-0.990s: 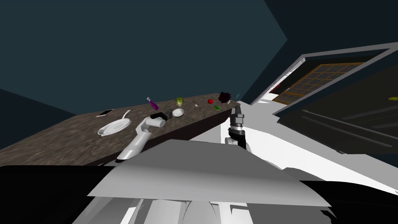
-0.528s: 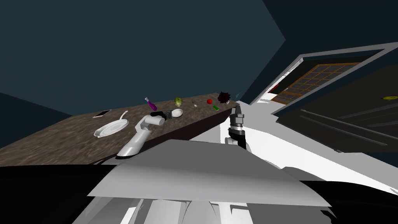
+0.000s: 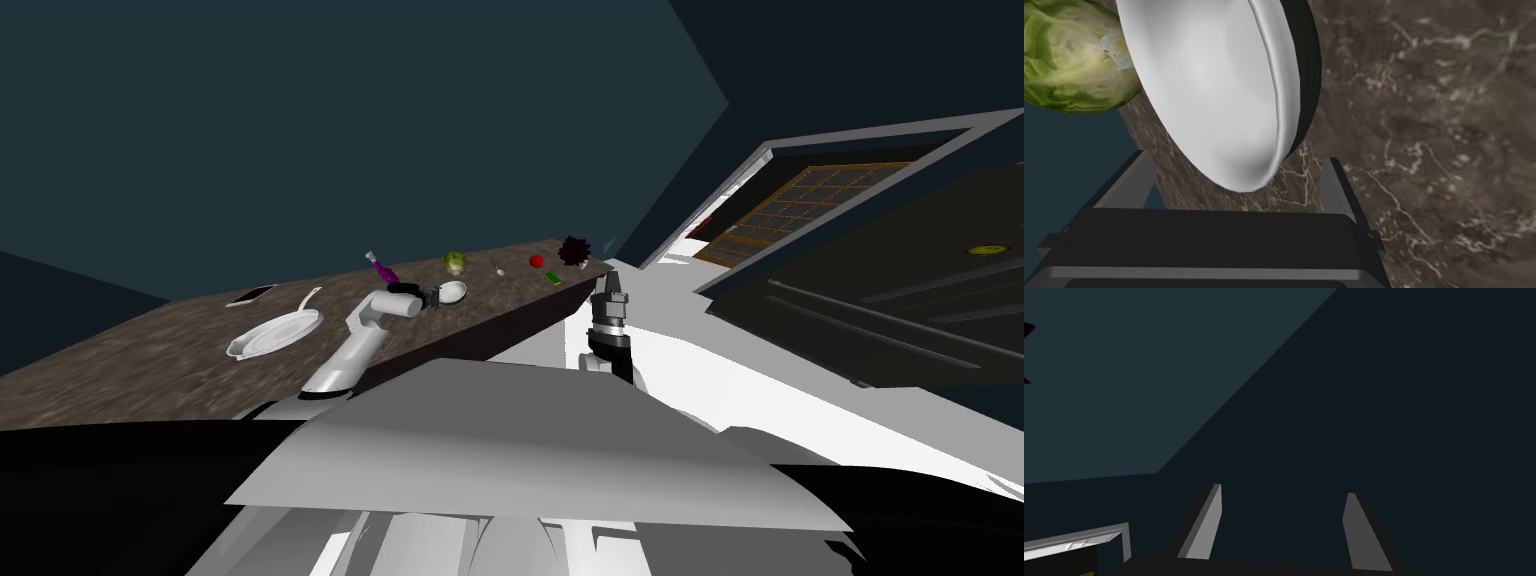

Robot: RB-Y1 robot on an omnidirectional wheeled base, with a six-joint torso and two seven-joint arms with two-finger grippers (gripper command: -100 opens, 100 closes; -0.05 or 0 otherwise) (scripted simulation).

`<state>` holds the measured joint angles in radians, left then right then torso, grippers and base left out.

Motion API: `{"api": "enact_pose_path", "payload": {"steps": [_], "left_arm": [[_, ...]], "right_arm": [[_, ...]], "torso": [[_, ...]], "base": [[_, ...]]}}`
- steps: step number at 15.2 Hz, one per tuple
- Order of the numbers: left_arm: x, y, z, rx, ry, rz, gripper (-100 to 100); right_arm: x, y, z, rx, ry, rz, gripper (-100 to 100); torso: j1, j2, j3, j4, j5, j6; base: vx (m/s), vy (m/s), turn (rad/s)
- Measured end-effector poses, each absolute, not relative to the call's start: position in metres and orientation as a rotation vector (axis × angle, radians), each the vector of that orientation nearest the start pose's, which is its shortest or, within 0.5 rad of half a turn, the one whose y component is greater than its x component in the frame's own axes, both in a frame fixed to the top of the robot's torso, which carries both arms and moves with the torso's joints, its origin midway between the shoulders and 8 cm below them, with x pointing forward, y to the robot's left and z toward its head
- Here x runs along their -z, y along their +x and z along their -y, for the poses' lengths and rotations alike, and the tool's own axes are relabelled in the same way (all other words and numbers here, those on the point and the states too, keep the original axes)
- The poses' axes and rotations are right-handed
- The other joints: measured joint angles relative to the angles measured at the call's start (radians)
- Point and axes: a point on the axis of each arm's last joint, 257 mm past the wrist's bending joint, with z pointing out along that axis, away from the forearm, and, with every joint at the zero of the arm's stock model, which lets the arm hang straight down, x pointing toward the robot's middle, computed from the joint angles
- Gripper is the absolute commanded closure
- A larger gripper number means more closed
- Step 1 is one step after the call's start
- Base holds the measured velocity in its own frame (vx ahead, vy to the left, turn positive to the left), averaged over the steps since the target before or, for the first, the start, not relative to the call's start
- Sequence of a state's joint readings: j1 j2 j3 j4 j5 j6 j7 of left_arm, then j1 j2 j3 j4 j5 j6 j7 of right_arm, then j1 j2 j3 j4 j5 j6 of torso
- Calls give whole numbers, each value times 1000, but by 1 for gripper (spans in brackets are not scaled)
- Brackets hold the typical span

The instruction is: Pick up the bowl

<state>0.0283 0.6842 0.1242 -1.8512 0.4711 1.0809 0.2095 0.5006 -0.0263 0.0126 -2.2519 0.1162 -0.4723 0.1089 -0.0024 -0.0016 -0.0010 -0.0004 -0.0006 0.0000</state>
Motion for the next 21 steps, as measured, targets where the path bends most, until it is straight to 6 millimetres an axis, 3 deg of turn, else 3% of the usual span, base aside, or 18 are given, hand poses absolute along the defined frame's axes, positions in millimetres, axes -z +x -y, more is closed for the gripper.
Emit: {"api": "enact_pose_path", "payload": {"steps": [21], "left_arm": [[287, 407, -467, 294, -2192, -1656, -100]], "right_arm": [[-4, 357, 262, -1128, 564, -765, 0]], "torso": [[0, 0, 0, 0, 0, 0]], "base": [[24, -29, -23]]}}
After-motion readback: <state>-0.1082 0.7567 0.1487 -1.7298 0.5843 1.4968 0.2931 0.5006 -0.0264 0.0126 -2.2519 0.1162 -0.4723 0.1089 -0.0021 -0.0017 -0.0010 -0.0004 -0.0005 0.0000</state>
